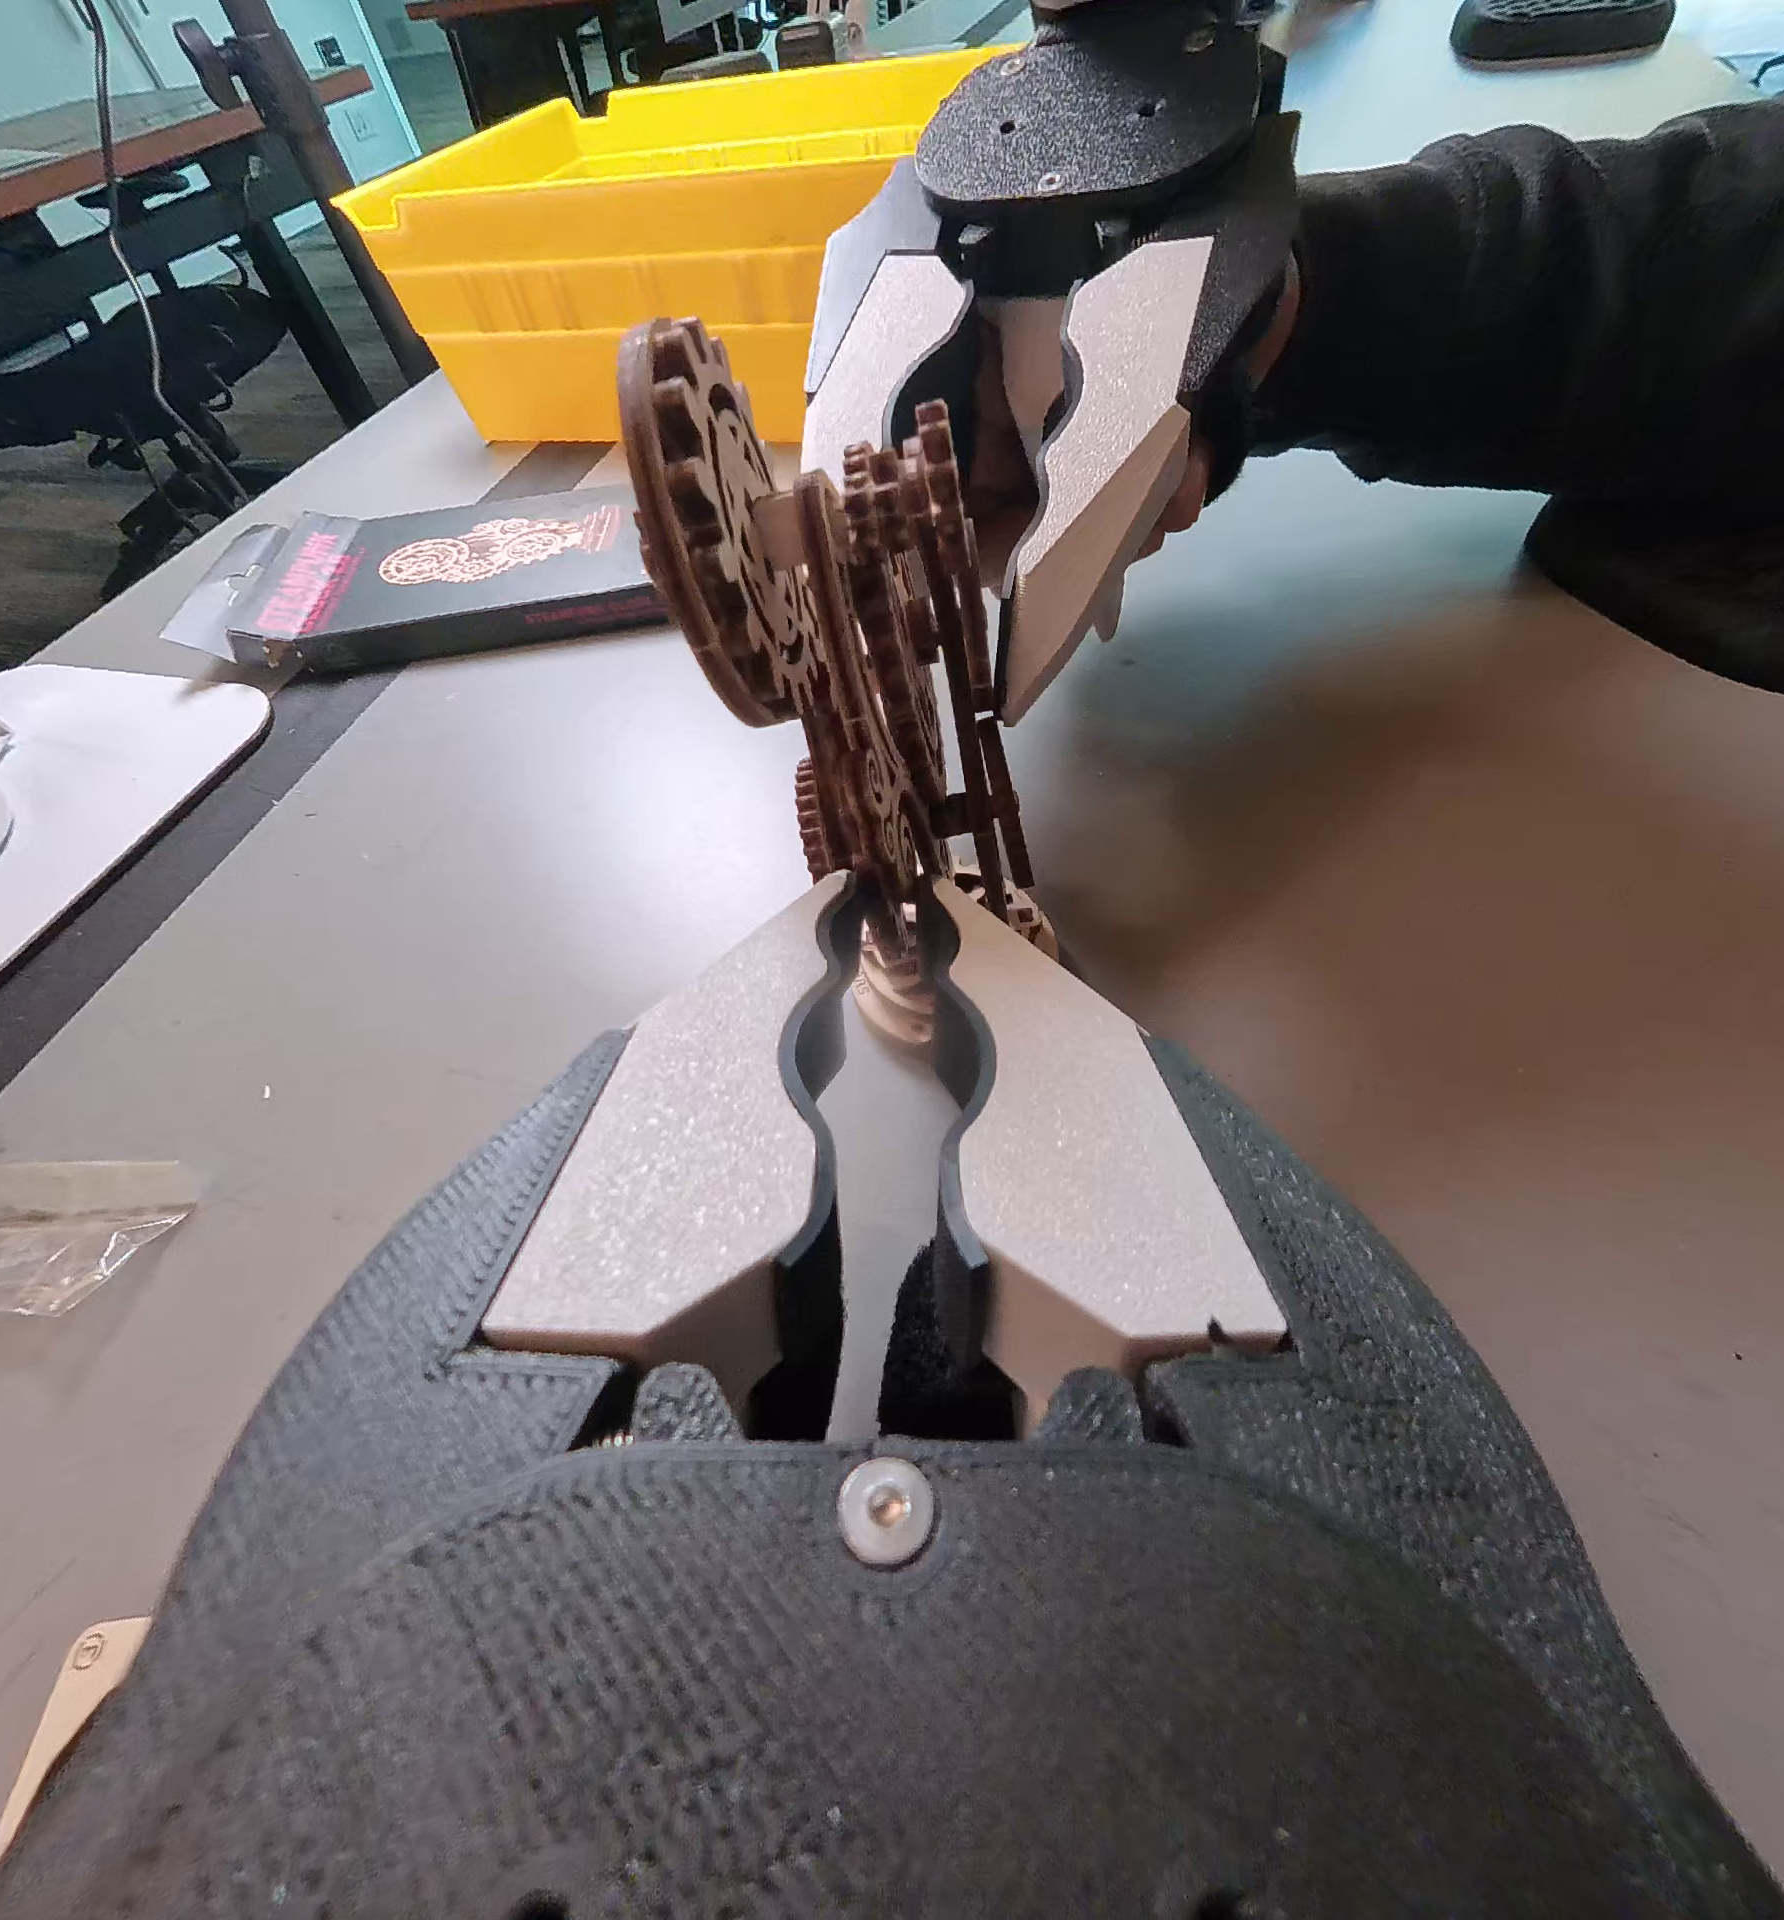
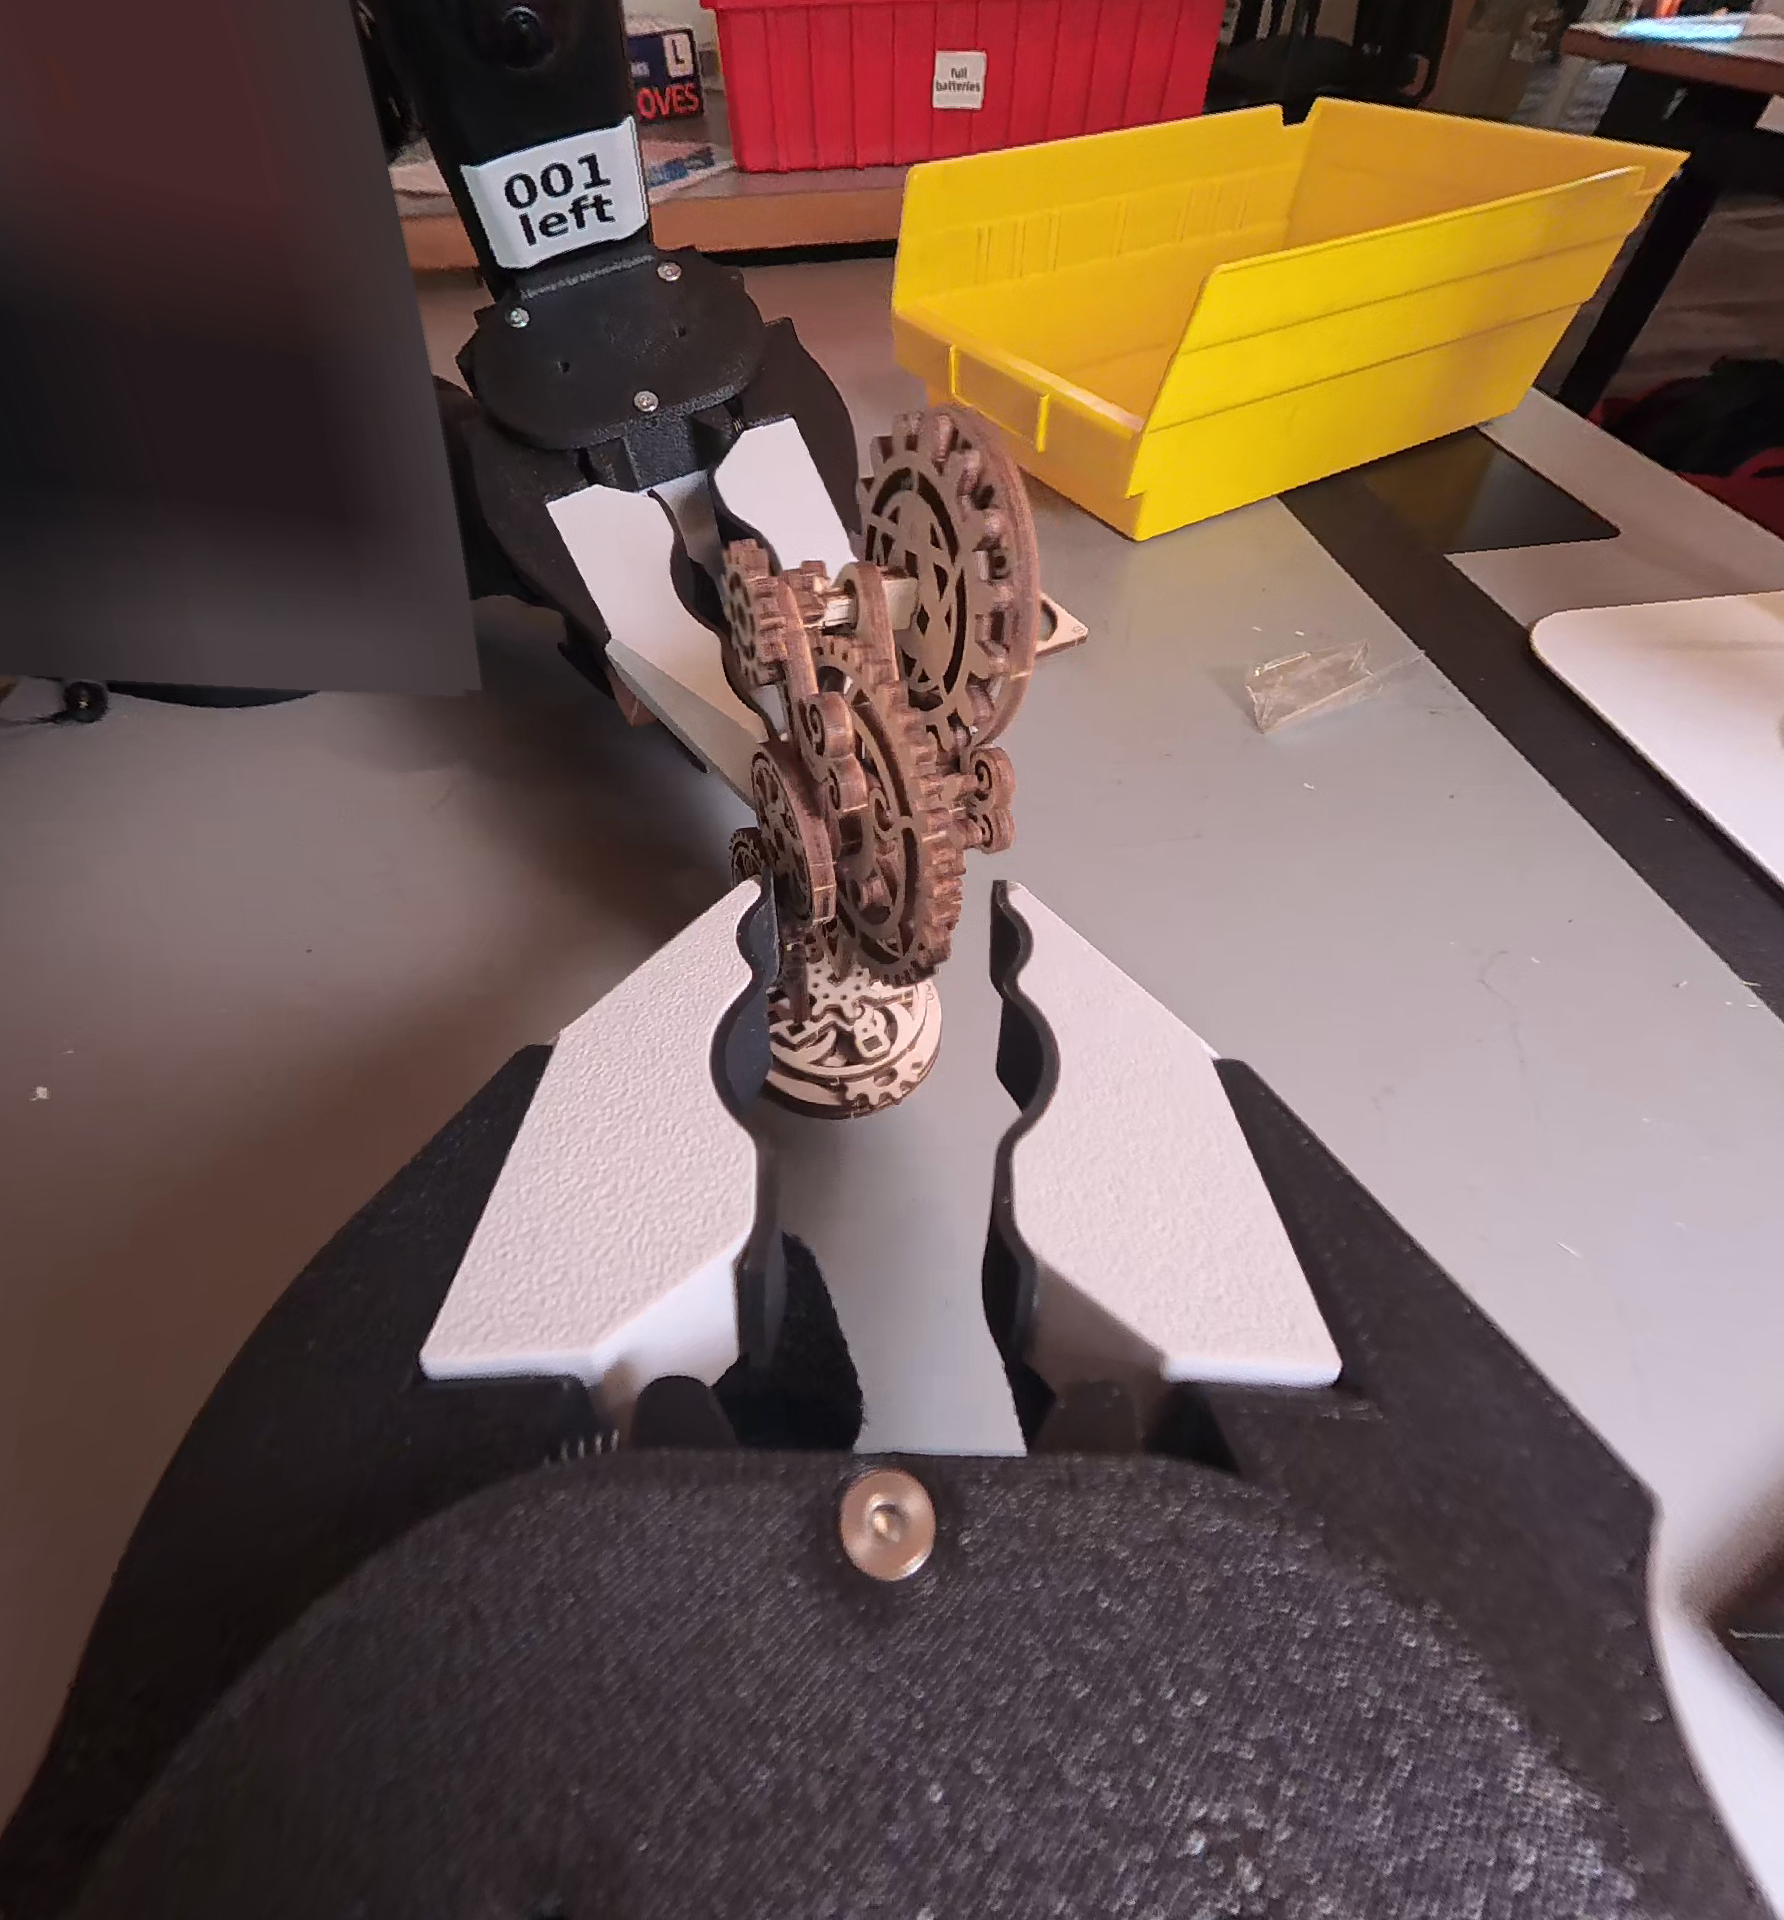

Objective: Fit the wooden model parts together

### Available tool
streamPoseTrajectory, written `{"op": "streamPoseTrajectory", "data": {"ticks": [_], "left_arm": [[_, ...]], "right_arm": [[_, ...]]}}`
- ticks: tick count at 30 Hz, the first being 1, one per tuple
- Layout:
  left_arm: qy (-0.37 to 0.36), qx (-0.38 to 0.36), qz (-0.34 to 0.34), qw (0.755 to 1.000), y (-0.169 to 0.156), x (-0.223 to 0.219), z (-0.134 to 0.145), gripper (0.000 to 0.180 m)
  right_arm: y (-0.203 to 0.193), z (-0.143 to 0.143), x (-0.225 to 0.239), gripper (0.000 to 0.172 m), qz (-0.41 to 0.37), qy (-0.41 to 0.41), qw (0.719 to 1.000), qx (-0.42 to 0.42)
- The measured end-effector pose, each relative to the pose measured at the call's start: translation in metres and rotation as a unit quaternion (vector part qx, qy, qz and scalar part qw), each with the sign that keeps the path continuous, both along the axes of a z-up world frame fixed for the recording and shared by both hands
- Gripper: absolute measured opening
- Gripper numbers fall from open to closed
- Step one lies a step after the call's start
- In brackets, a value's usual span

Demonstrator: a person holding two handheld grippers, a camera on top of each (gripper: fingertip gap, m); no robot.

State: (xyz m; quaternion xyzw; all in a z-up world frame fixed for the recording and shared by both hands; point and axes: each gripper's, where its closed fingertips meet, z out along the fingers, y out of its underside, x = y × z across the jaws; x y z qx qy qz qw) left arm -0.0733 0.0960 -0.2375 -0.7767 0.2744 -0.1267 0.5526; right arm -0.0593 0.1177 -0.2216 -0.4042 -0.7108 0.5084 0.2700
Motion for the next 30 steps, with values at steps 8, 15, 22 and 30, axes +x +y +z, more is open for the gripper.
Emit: {"op": "streamPoseTrajectory", "data": {"ticks": [8, 15, 22, 30], "left_arm": [[-0.025, -0.017, -0.001, 1.0, 0.0, 0.001, -0.001, 0.006], [-0.072, -0.065, 0.001, 0.995, 0.001, 0.004, -0.002, 0.006], [-0.092, -0.088, 0.013, 0.992, 0.005, 0.01, -0.003, 0.005], [-0.055, -0.066, -0.012, 0.996, 0.0, 0.02, -0.002, 0.006]], "right_arm": [[-0.003, -0.003, 0.002, 0.04, 0.003, -0.01, 1.0, -0.016], [-0.006, -0.002, 0.005, 0.038, 0.004, -0.017, 0.999, -0.037], [-0.004, -0.005, 0.008, 0.037, -0.01, -0.021, 0.999, -0.035], [-0.008, -0.006, 0.017, 0.037, -0.005, -0.028, 0.999, -0.021]]}}
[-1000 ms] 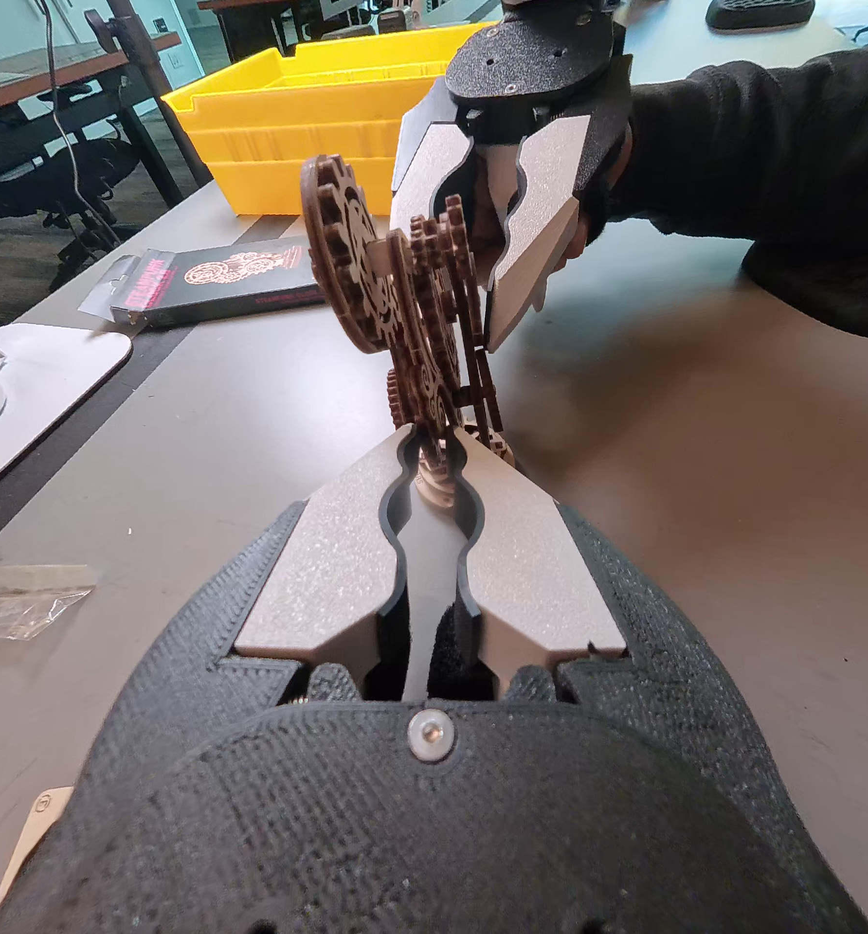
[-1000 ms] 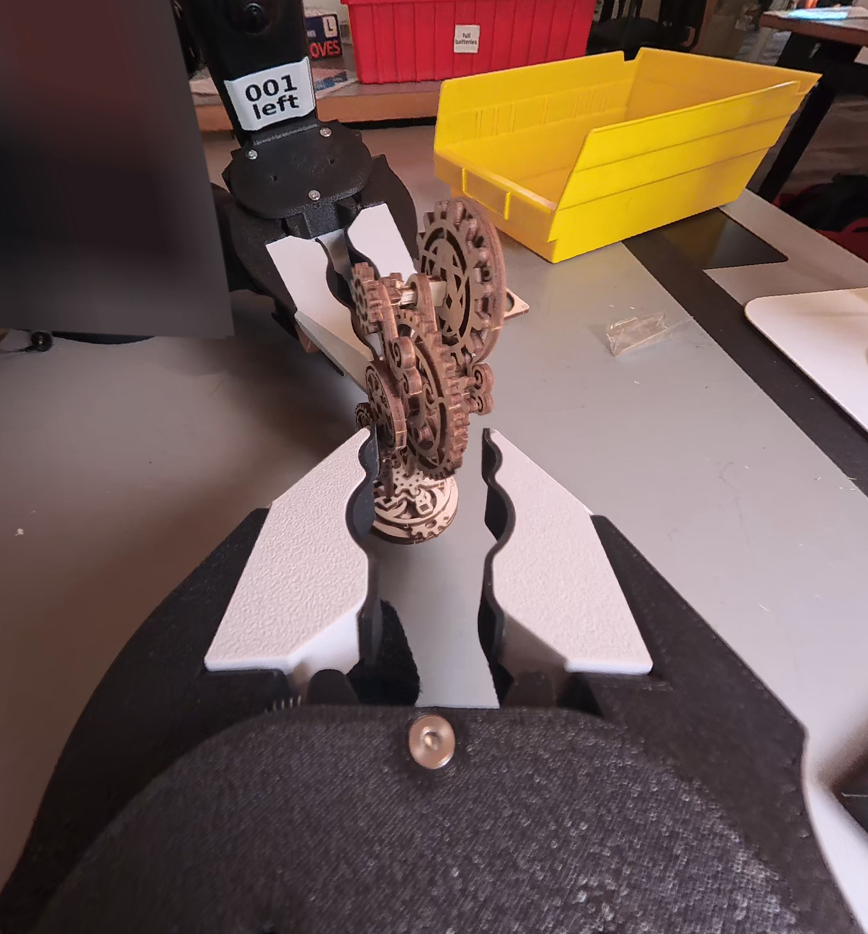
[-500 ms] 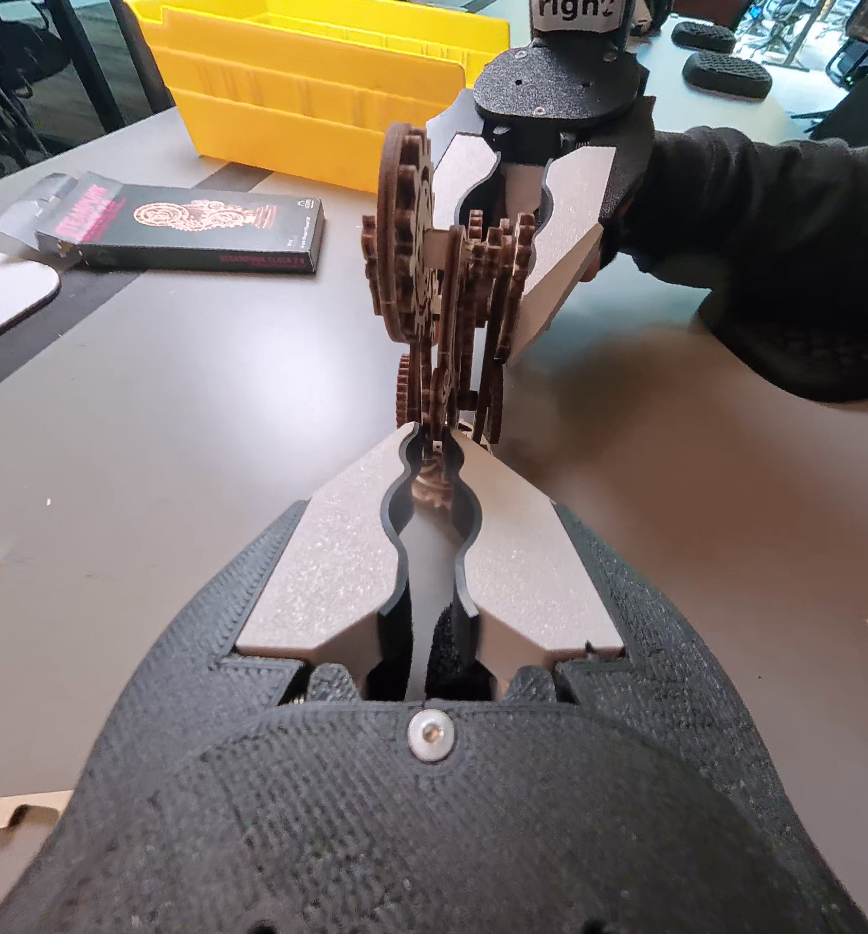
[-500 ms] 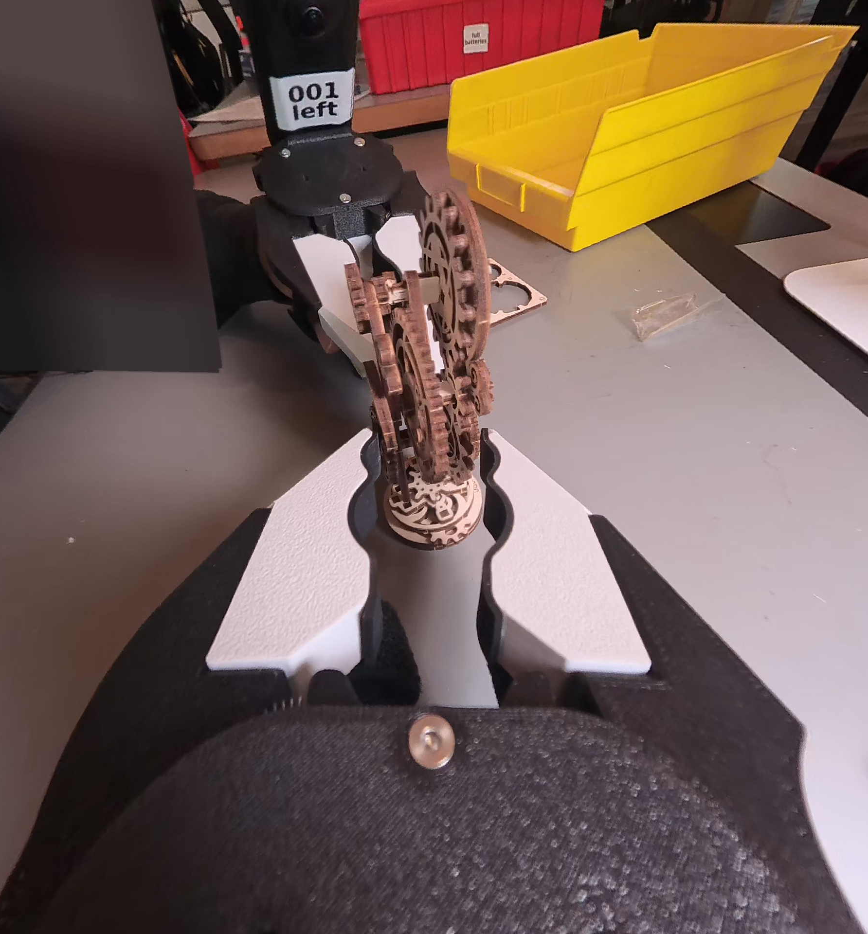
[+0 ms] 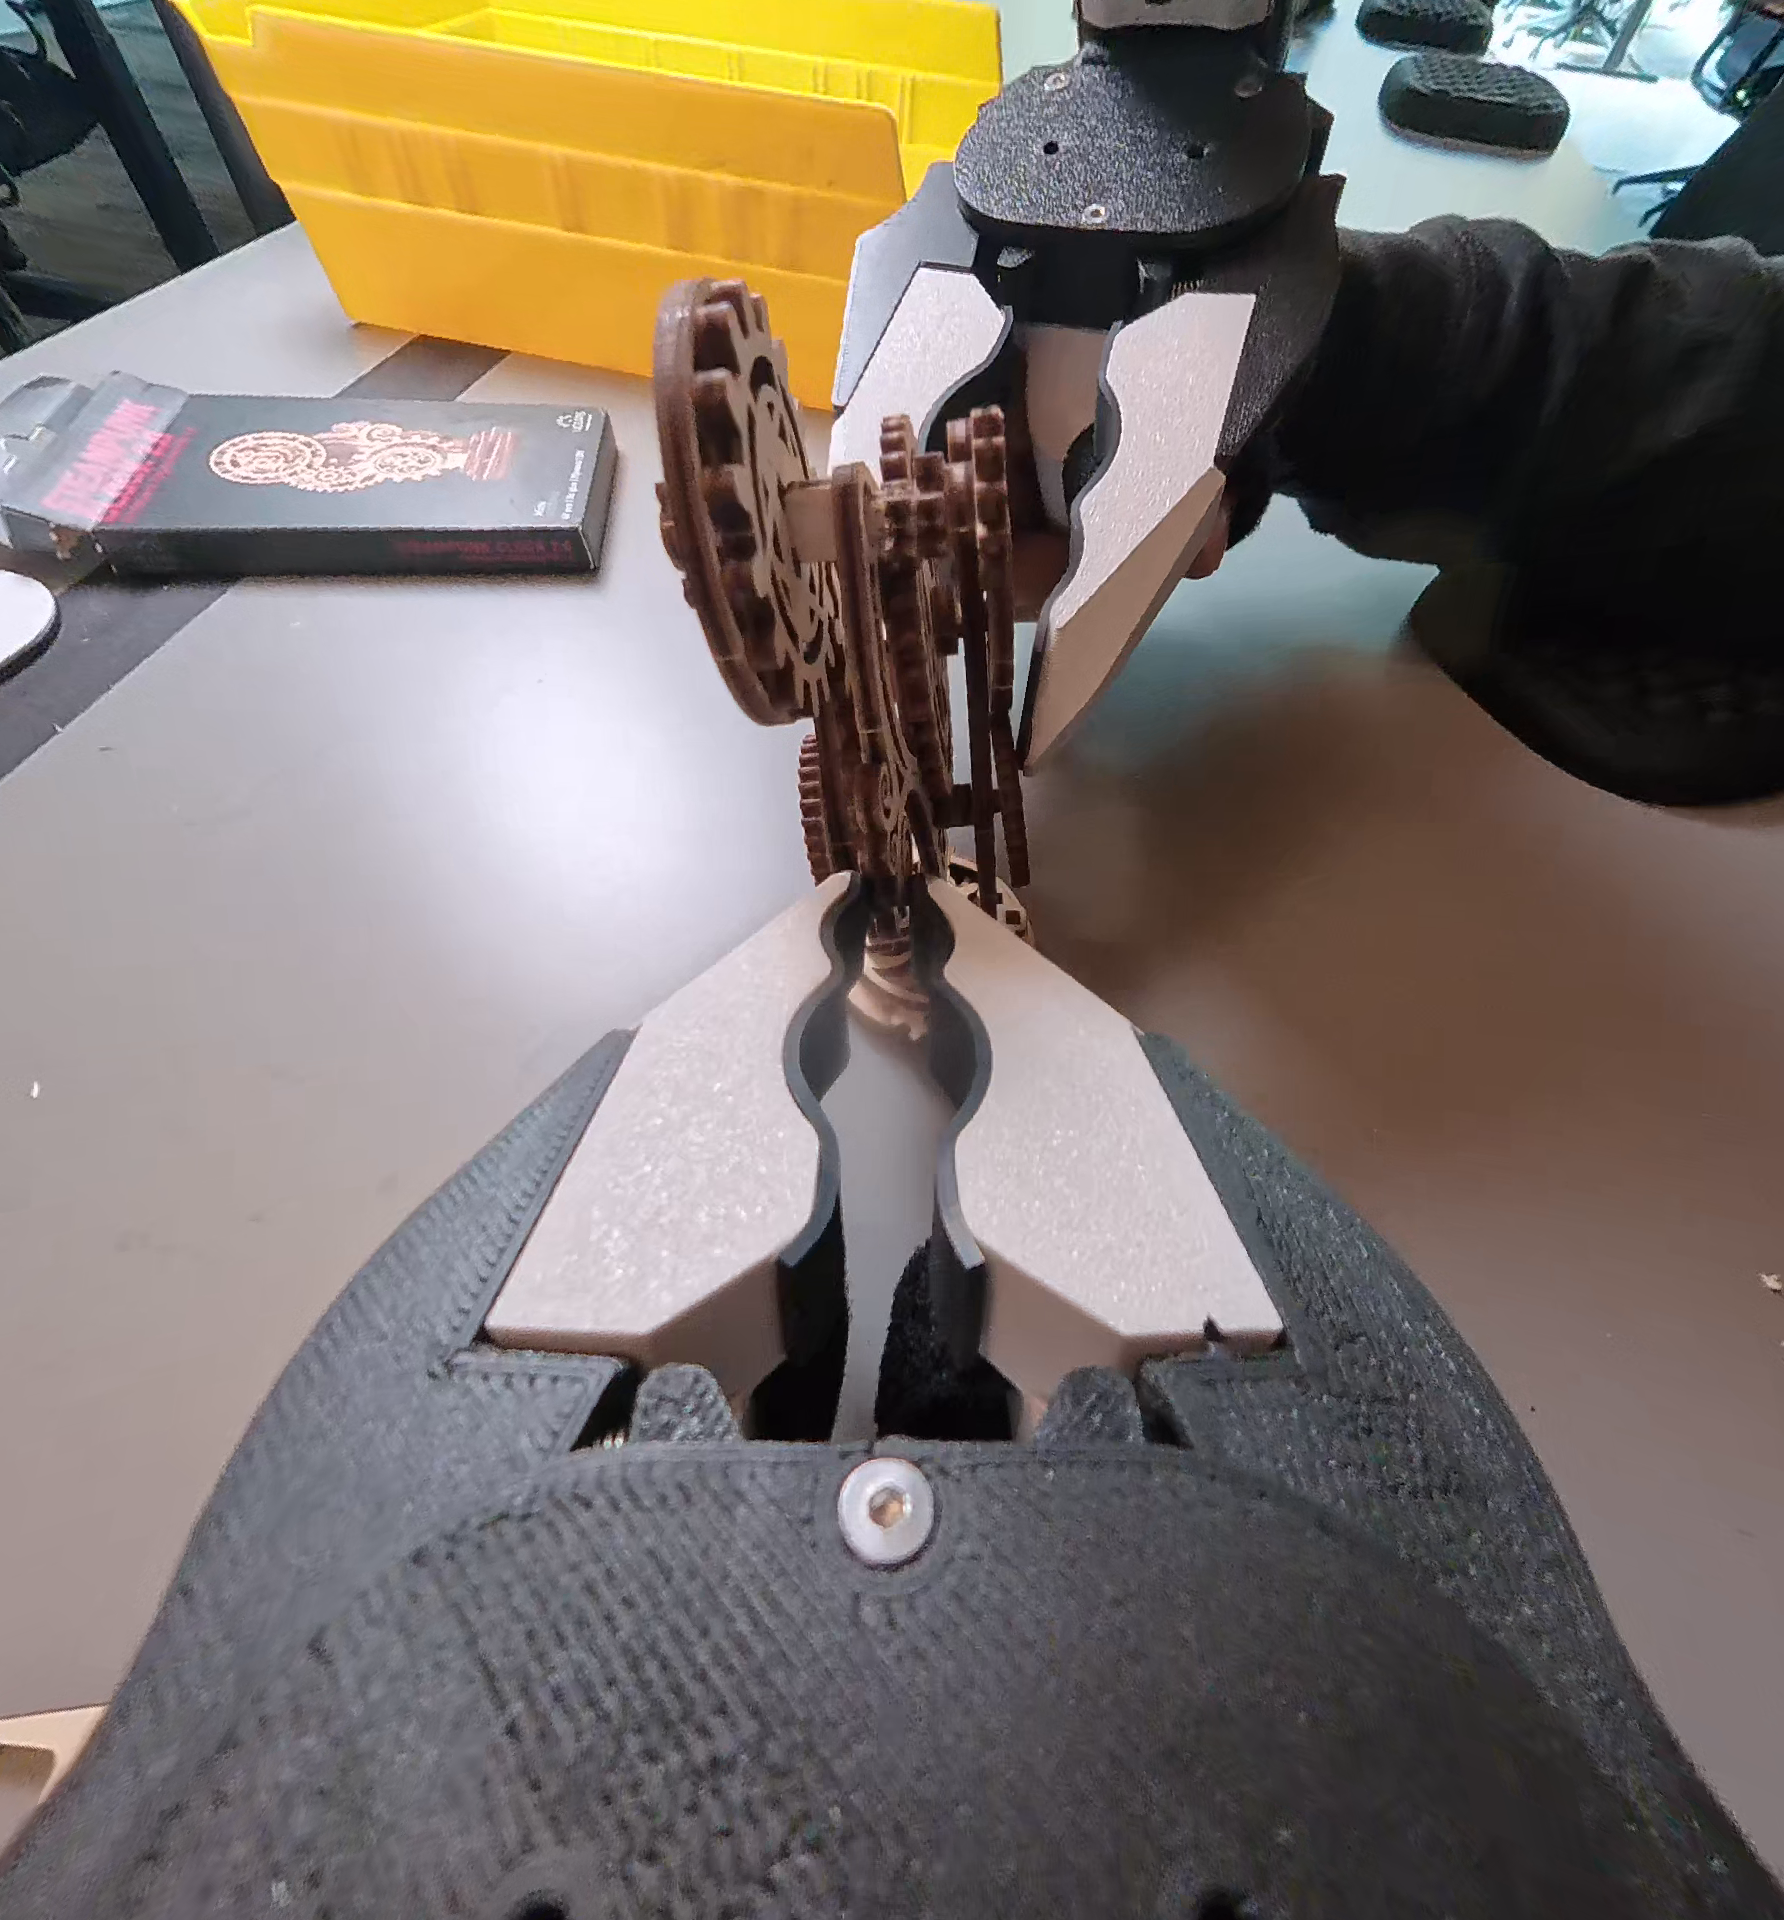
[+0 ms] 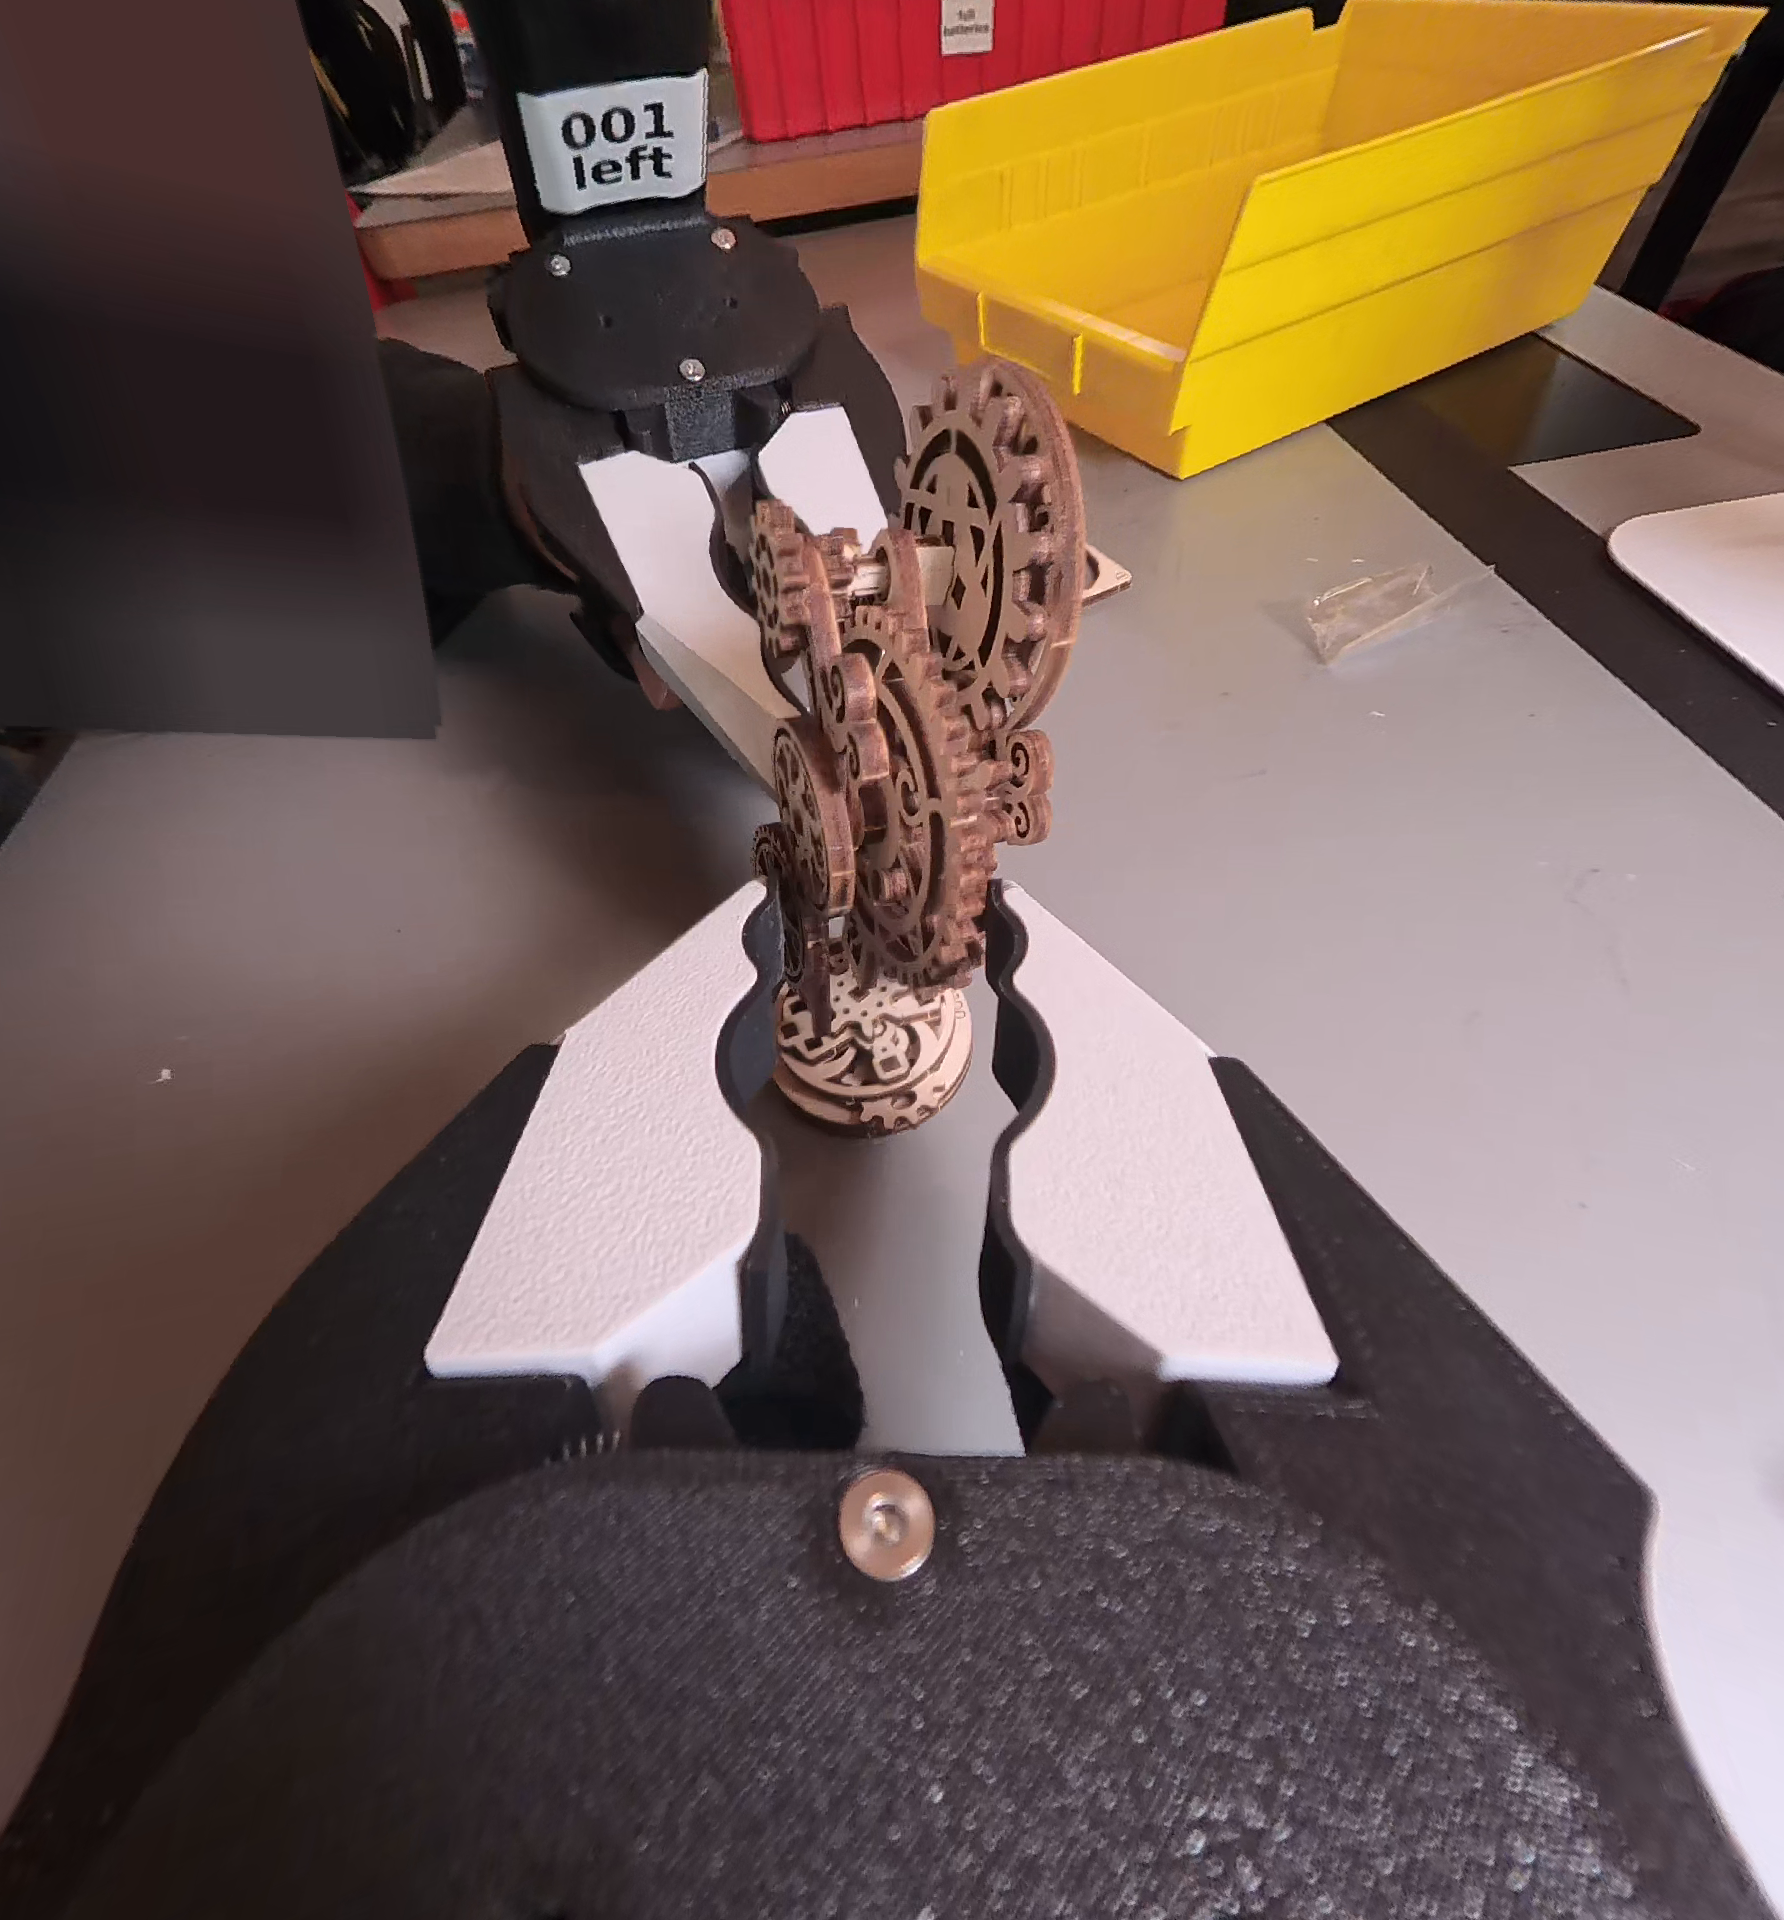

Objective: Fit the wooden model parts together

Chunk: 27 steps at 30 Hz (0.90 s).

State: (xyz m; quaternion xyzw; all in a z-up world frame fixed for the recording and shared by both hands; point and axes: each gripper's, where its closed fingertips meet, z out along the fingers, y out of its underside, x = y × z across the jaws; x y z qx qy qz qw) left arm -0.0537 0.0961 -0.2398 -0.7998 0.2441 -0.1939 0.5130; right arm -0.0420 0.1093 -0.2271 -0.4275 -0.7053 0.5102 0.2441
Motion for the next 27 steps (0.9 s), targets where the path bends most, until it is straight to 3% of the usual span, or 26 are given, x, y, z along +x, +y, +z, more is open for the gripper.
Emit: {"op": "streamPoseTrajectory", "data": {"ticks": [27], "left_arm": [[0.07, 0.063, -0.033, 0.995, -0.0022, 0.007, -0.0012, 0.006]], "right_arm": [[-0.0063, -0.0031, 0.0102, 0.036, -0.028, 0.013, 0.999, 0.03]]}}
